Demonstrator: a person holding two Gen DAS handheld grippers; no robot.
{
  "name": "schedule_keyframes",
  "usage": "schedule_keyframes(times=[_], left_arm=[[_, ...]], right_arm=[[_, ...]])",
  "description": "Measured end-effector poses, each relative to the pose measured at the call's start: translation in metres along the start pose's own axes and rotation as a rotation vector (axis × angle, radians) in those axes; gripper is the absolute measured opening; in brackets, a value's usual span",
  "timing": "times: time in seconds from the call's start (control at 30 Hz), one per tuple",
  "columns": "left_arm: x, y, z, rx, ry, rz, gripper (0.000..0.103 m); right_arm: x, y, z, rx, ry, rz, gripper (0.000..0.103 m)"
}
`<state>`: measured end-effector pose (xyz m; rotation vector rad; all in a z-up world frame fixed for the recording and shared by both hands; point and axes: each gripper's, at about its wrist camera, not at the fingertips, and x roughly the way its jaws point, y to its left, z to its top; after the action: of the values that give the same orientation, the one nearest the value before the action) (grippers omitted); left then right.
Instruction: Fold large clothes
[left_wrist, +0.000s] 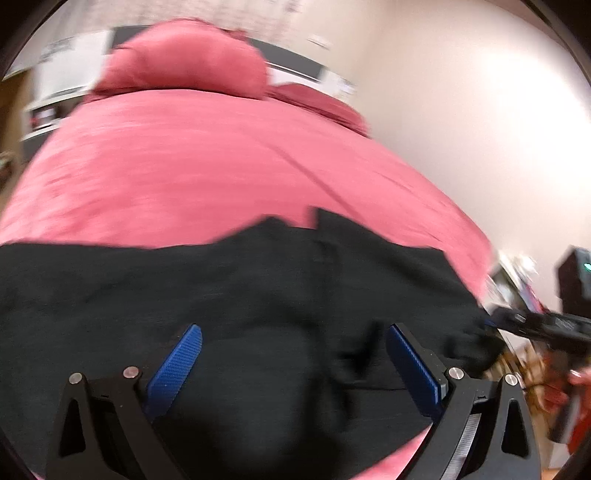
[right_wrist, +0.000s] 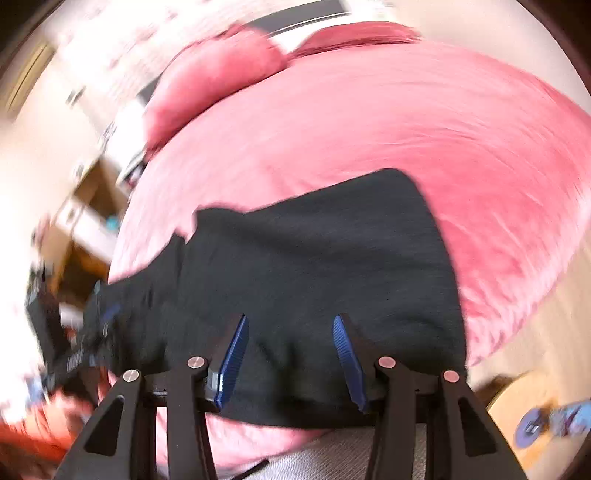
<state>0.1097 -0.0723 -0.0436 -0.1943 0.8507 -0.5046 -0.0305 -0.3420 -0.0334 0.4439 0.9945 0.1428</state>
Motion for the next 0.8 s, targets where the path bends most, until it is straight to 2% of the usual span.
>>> schedule_keyframes(times=[0.07,0.13,0.17,0.2,0.23,0.27,0.3,0.37,0.47,0.57,0.63,0.67,0.7,0.73,0.77,0.8], left_arm=[[0.012,-0.026,0.006,0.054,0.009,-0.043,0.096],[0.031,-0.050,0.012,0.125,0.045,-0.059,0.093],[0.040,-0.058,0.014,0.162,0.072,-0.053,0.077],[0.052,-0.065,0.013,0.205,0.119,-0.037,0.032],[0.067,-0.071,0.009,0.227,0.194,-0.016,0.011],[0.079,-0.069,0.004,0.200,0.276,-0.003,0.009],[0.079,-0.063,-0.001,0.160,0.292,-0.027,0.009],[0.060,-0.052,-0.014,0.113,0.258,-0.079,0.009],[0.035,-0.047,-0.037,0.157,0.250,-0.091,0.010],[0.021,-0.052,-0.043,0.199,0.240,-0.084,0.010],[0.021,-0.056,-0.038,0.193,0.234,-0.083,0.016],[0.023,-0.055,-0.034,0.171,0.231,-0.078,0.038],[0.024,-0.052,-0.032,0.144,0.228,-0.060,0.075],[0.026,-0.046,-0.027,0.093,0.220,-0.017,0.090],[0.025,-0.036,-0.024,0.053,0.203,-0.002,0.096],[0.023,-0.029,-0.024,0.009,0.189,-0.008,0.095]], right_arm=[[0.008,-0.005,0.006,0.030,0.005,0.000,0.049],[0.017,-0.014,0.007,0.036,0.031,-0.059,0.049],[0.019,-0.017,0.006,0.047,0.046,-0.088,0.049],[0.022,-0.025,0.006,0.065,0.053,-0.114,0.049],[0.024,-0.034,0.006,0.077,0.052,-0.137,0.049],[0.023,-0.040,0.006,0.084,0.051,-0.164,0.046],[0.021,-0.045,0.007,0.092,0.057,-0.185,0.045],[0.017,-0.062,0.003,0.125,0.070,-0.205,0.044],[0.018,-0.066,-0.001,0.150,0.069,-0.191,0.044],[0.013,-0.065,-0.007,0.129,0.071,-0.204,0.046],[0.020,-0.058,-0.008,0.078,0.077,-0.246,0.046],[0.021,-0.054,-0.009,0.058,0.079,-0.259,0.046],[0.021,-0.051,-0.010,0.039,0.082,-0.269,0.046],[0.019,-0.052,-0.010,0.035,0.084,-0.269,0.046],[0.017,-0.053,-0.010,0.043,0.083,-0.261,0.046],[0.015,-0.057,-0.010,0.064,0.081,-0.245,0.046]])
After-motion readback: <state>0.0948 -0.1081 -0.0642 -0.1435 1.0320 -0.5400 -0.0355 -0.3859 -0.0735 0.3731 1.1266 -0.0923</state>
